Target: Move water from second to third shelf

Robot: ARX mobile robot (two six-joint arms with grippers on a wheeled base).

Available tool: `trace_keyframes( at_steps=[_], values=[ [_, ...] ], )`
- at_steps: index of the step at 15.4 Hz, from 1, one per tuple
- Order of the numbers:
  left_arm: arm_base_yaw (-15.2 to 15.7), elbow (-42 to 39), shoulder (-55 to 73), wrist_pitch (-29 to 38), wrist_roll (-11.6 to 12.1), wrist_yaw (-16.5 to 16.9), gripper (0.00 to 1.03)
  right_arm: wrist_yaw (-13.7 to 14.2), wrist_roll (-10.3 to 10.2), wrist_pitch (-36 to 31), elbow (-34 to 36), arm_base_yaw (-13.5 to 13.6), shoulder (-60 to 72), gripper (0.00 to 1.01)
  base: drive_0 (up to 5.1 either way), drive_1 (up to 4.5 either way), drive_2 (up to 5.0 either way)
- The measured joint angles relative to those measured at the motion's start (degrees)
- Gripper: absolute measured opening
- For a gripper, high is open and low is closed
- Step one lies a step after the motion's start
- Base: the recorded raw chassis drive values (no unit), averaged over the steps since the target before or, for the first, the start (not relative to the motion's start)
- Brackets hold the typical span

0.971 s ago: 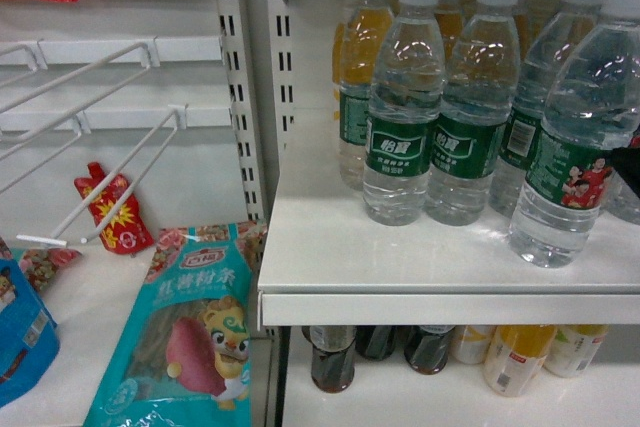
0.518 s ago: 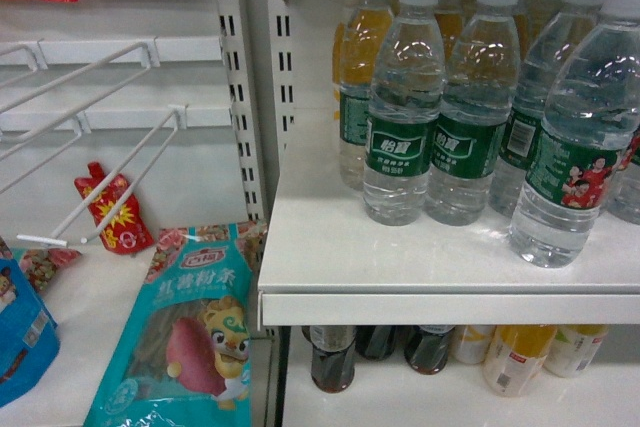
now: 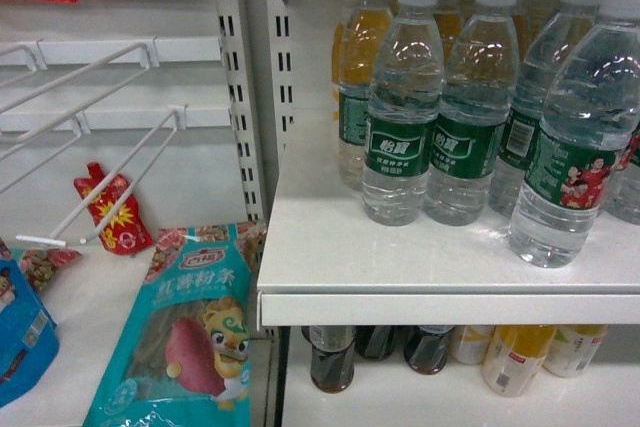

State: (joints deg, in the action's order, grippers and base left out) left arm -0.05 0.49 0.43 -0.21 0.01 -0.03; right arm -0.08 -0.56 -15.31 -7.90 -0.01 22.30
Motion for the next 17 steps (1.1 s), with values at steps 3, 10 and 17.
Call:
trace_keyframes(
  at_steps=[3, 10, 17],
  values=[
    [0.0, 0.0, 0.0, 0.0, 0.0, 0.0, 0.98, 0.0, 0.2, 1.7, 3.0, 0.0, -3.2, 0.06, 0.0, 0.00, 0.0],
    [0.0, 0.0, 0.0, 0.0, 0.0, 0.0, 0.98, 0.0, 0.4, 3.8, 6.8, 0.0, -11.0, 0.02, 0.0, 0.00, 0.0],
    [0.0, 0.0, 0.0, 0.0, 0.0, 0.0, 0.98, 0.1, 0.4, 15.5, 7.3, 0.0, -22.1, 0.02, 0.0, 0.00, 0.0]
  ],
)
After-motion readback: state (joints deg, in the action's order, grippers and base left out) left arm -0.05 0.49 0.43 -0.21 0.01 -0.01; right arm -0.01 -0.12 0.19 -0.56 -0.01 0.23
